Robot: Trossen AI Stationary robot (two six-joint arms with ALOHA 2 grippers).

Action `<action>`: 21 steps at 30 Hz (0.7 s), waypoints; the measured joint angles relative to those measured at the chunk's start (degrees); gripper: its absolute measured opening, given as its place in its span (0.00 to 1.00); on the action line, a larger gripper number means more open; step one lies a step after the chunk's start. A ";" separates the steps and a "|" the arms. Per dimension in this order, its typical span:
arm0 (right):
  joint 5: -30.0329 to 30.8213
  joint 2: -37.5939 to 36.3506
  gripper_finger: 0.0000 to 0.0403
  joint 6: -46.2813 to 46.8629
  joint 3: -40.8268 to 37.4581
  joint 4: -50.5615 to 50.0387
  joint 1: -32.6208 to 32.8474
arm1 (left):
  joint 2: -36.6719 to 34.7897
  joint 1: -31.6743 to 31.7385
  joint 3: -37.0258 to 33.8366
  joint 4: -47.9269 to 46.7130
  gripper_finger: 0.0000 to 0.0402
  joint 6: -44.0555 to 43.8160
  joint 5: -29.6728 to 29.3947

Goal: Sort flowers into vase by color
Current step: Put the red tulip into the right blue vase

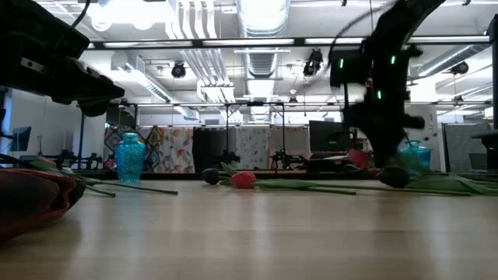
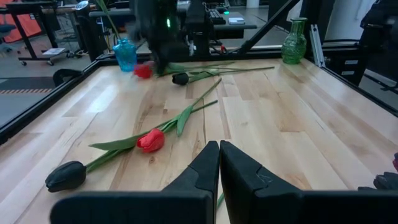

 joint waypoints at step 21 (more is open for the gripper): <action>20.98 -41.06 0.03 -15.02 11.52 -2.84 7.47 | 0.20 0.01 0.00 0.01 0.00 -0.01 0.00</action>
